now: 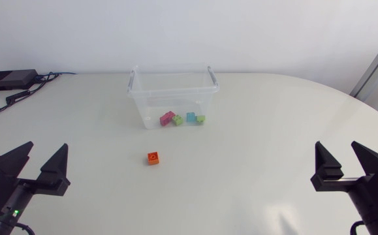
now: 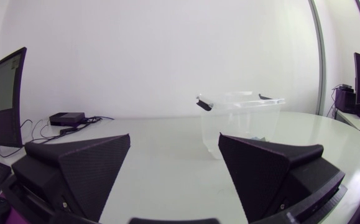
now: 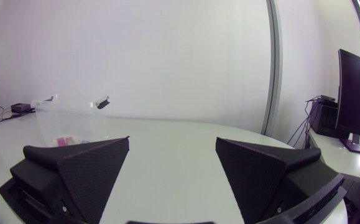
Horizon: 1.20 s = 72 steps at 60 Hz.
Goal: Place the duplo bricks in the container
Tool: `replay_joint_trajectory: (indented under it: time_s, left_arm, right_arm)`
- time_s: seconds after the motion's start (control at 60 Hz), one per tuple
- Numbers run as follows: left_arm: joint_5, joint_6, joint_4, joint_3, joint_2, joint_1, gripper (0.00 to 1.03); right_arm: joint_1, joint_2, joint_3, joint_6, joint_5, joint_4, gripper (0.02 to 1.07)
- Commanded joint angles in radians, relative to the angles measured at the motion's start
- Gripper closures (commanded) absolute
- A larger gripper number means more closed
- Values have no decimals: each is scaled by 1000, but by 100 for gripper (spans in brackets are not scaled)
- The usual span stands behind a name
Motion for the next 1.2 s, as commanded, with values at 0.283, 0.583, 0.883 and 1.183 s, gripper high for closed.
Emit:
replay_joint_trajectory:
  time_s: [0.283,0.583,0.883,1.183]
  left_arm:
    - [1,109,-2,-14,-11,21,4]
    - [1,134,-28,15,4,51,4]
    - [61,118,-129,276,329,41,4]
    - [168,74,-321,549,723,81,4]
  right_arm:
    - [-7,-7,-22,-16,-2,-8,6]
    - [-7,-7,-22,-16,-2,-8,6]
    - [-5,-7,-22,-16,-4,-7,6]
    - [-5,-7,-22,-16,-4,-7,6]
